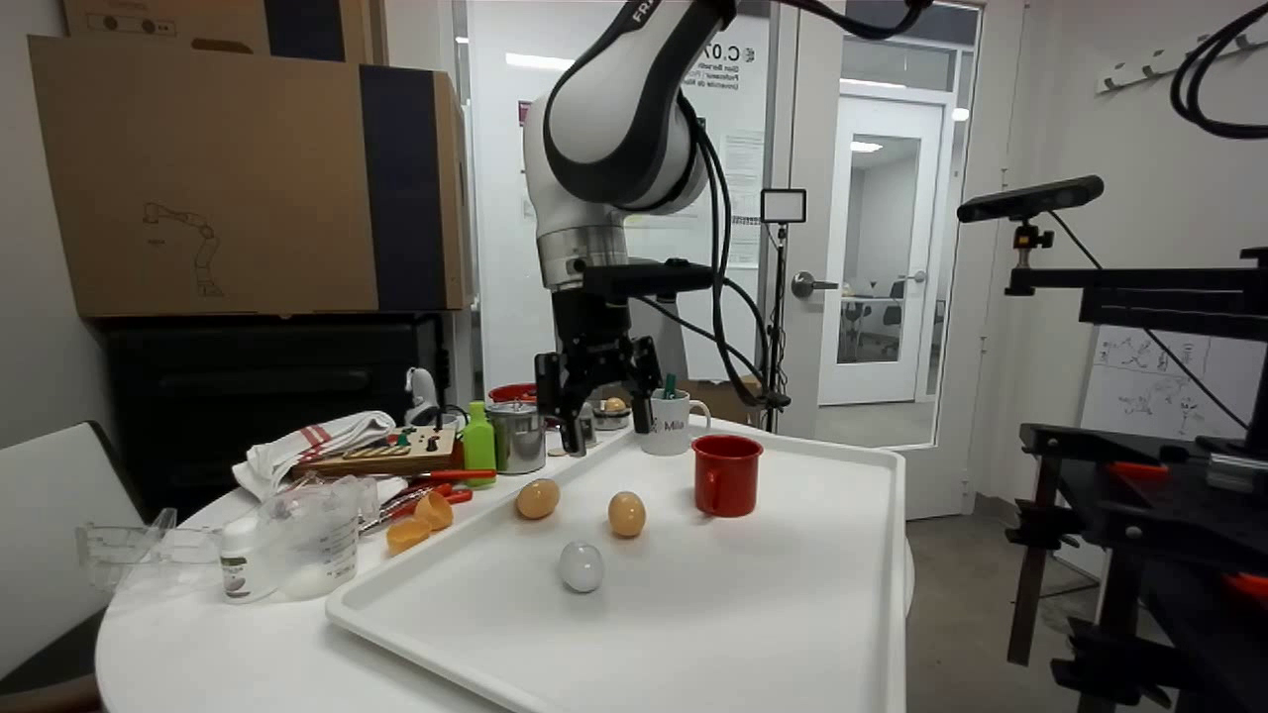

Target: Put the egg inside the red cup.

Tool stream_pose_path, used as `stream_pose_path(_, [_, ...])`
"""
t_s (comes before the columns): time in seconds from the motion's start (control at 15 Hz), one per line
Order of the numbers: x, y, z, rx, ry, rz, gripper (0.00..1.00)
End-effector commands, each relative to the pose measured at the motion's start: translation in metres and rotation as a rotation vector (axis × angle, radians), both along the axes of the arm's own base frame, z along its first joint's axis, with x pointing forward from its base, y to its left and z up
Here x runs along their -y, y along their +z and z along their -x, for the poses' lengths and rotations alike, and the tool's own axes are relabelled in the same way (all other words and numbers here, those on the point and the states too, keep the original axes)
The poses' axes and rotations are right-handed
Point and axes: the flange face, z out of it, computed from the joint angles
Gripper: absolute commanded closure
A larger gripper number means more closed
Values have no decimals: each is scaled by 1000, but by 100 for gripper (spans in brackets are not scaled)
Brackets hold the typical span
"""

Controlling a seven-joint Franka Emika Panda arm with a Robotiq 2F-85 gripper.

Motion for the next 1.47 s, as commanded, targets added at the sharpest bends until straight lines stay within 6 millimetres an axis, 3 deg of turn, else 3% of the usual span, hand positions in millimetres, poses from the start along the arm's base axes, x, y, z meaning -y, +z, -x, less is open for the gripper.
stream_pose_path(0.0, [-3, -5, -1, -5, 4, 1, 0])
stream_pose_path(0.33, [1, -6, -1, -6, 0, 7, 0])
stream_pose_path(0.53, [0, -23, -3, -10, -41, 2, 0])
stream_pose_path(1.0, [-32, -67, -11, -37, -114, 11, 0])
stream_pose_path(1.4, [-44, -72, -30, 26, -229, 43, 0])
